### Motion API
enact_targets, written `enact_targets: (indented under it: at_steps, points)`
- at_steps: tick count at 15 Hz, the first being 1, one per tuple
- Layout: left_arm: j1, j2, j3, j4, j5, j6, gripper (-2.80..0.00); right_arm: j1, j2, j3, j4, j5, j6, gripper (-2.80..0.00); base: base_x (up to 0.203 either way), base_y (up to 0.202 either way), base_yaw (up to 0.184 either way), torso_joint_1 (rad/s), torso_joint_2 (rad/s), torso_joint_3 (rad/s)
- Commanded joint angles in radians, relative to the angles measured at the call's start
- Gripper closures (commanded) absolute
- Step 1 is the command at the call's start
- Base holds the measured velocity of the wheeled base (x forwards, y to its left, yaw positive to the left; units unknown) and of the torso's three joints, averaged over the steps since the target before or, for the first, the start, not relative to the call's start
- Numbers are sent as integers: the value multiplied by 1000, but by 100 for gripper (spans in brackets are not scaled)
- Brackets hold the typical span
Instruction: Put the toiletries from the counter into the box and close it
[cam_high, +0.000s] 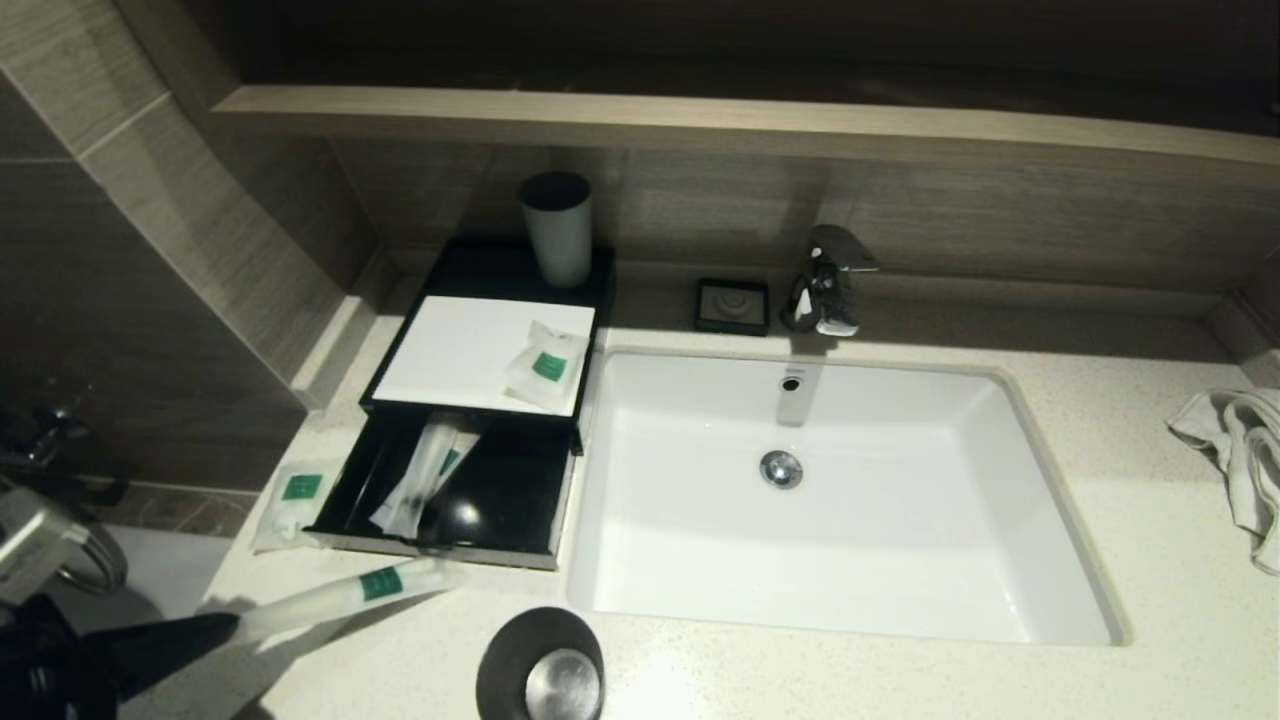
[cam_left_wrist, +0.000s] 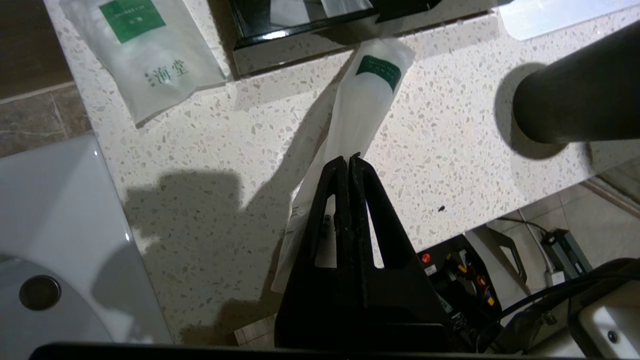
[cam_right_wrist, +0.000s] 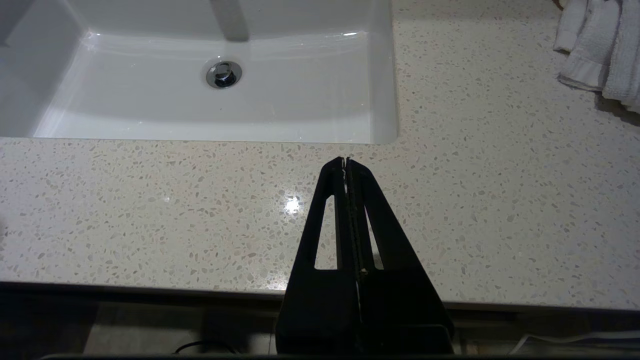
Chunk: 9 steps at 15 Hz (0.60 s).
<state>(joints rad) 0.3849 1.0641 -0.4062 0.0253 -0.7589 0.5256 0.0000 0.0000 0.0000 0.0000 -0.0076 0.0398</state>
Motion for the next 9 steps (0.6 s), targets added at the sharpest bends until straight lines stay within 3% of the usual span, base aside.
enact_targets:
  at_steps: [1, 5, 9]
  points:
    - [-1, -6, -29, -2, -5, -33, 0, 0, 1, 0, 0, 0, 0, 0, 0, 0, 0, 0, 0, 0]
    - [-1, 44, -60, -10, -3, -103, 0, 0, 0, 0, 0, 0, 0, 0, 0, 0, 0, 0, 0, 0]
    - [0, 64, -53, -11, -6, -107, 0, 0, 0, 0, 0, 0, 0, 0, 0, 0, 0, 0, 0, 0]
